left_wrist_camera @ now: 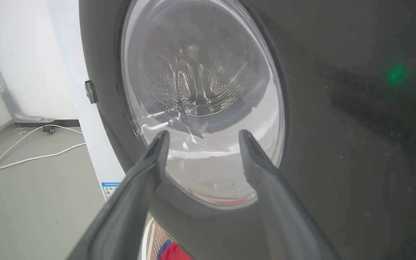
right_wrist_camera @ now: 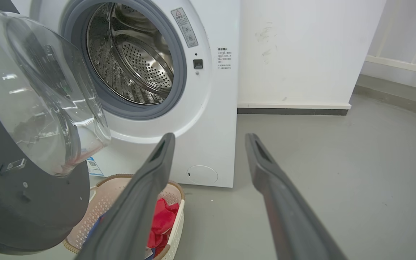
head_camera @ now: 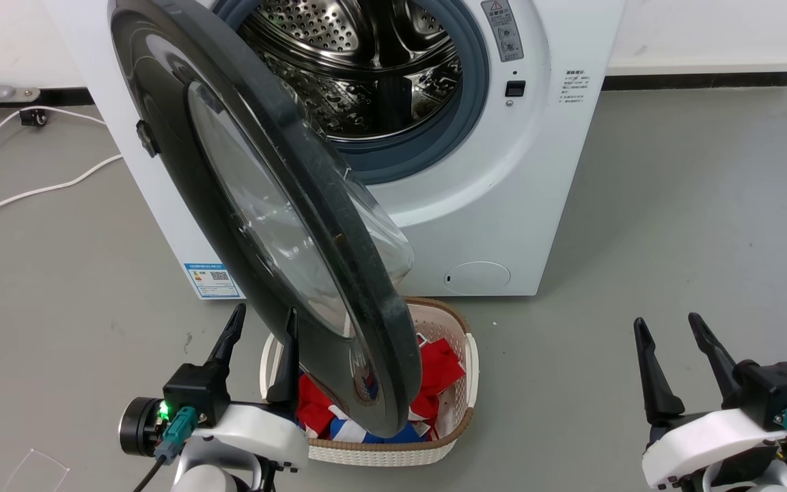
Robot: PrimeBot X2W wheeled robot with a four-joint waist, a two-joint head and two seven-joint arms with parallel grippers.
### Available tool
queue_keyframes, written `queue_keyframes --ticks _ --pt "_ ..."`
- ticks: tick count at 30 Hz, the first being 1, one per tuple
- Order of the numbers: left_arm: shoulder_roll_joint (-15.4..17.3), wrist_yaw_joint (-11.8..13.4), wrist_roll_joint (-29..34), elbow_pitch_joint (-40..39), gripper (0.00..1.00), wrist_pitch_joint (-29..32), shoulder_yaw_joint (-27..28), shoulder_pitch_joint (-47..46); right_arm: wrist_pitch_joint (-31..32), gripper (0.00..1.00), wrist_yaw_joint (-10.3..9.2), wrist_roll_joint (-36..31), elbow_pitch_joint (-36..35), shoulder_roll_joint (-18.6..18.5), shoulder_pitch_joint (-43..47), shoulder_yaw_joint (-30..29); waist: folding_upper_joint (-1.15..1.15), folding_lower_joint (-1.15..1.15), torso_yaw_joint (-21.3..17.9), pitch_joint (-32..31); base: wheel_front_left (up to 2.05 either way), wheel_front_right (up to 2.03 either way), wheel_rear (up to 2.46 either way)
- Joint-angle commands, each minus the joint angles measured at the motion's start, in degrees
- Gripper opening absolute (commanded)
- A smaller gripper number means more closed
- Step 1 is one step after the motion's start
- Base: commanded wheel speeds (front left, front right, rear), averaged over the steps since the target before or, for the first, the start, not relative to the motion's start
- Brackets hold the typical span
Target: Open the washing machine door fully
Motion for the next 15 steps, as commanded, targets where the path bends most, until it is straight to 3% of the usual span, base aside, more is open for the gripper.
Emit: queue_keyframes --ticks 1,9,10,11,12,13,15 --pt "-0.05 0.0 0.12 0.04 1.0 -0.14 0.01 0.55 -0.35 1.0 -0.01 0.05 0.05 0.17 -0.09 -0.02 0.0 0.0 0.0 0.02 0.0 0.0 0.0" --pt "-0.07 -0.17 0.0 0.63 1.0 -0.14 -0.02 0.76 -0.33 1.0 -0.01 -0.6 0.22 0.34 -0.77 -0.2 0.0 0.0 -0.17 -0.15 0.0 0.0 0.0" --pt "-0.07 -0.31 -0.21 0.93 0.96 -0.14 -0.12 0.78 -0.33 1.0 -0.01 -0.64 0.19 0.36 -0.82 -0.2 0.0 0.0 -0.17 -0.14 0.0 0.0 0.0" --pt "-0.07 -0.39 -0.32 1.01 0.4 -0.14 -0.16 0.69 -0.35 1.0 -0.01 -0.68 0.14 0.36 -0.88 -0.25 0.0 0.0 -0.15 -0.13 0.0 0.0 0.0" --pt "-0.06 -0.41 -0.28 1.12 0.05 -0.14 -0.18 0.53 -0.4 1.0 -0.01 -0.68 0.09 0.39 -0.94 -0.27 0.0 0.0 -0.13 -0.06 0.0 0.0 0.0" --pt "-0.07 -0.51 -0.37 1.31 0.0 -0.14 -0.25 0.42 -0.47 1.0 -0.01 -0.85 0.07 0.4 -0.99 -0.27 0.0 0.0 -0.11 -0.06 0.0 0.0 0.0" --pt "-0.08 -0.66 -0.69 1.52 0.0 -0.14 -0.33 0.25 -0.44 1.0 -0.01 -0.81 0.05 0.45 -1.08 -0.34 0.0 0.0 -0.07 0.02 0.0 0.0 0.0"
